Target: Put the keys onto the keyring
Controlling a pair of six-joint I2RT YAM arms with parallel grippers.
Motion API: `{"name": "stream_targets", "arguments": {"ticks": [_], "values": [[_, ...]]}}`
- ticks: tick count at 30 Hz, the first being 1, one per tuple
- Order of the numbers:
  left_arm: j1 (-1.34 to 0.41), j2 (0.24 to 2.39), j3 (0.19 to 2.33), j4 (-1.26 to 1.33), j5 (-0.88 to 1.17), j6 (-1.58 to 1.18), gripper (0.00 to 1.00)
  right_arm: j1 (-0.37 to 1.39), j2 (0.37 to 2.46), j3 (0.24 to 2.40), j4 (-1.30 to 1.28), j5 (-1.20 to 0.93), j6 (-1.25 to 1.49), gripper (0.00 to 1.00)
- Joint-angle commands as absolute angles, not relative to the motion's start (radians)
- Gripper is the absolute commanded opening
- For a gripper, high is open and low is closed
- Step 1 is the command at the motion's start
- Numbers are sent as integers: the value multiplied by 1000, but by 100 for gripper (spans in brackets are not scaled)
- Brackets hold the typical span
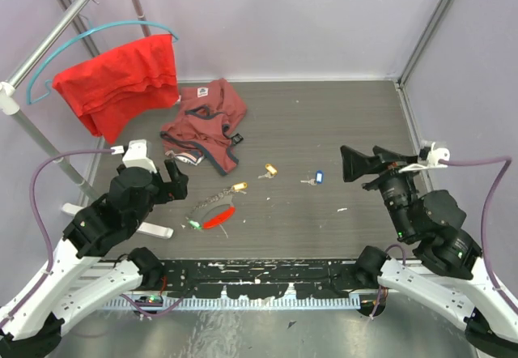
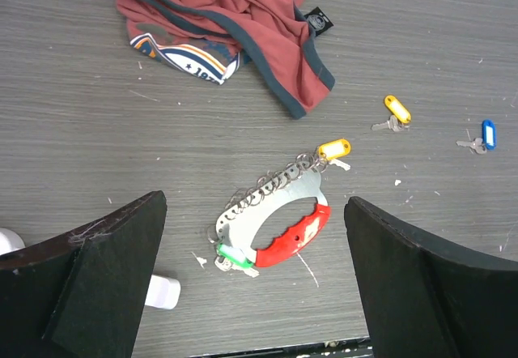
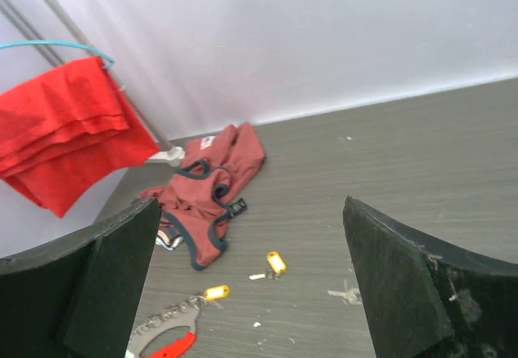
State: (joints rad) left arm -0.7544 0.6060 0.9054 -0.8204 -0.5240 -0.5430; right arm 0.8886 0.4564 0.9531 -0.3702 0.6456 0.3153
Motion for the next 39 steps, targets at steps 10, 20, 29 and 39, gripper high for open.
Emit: {"name": "stream_targets", "arguments": {"ticks": [10, 20, 29, 39], "values": [[-750, 612, 897, -818, -560, -551, 98, 891, 448, 912, -480, 778, 299, 100], [-749, 731, 852, -840, -455, -609, 98, 891, 538, 907, -531, 669, 343, 100], [-750, 979, 808, -721, -275, -590, 82, 890, 717, 914, -628, 608, 474, 100], [-745, 1036, 803, -903, -478, -827, 66, 890, 893, 904, -652, 484, 538, 85]]}}
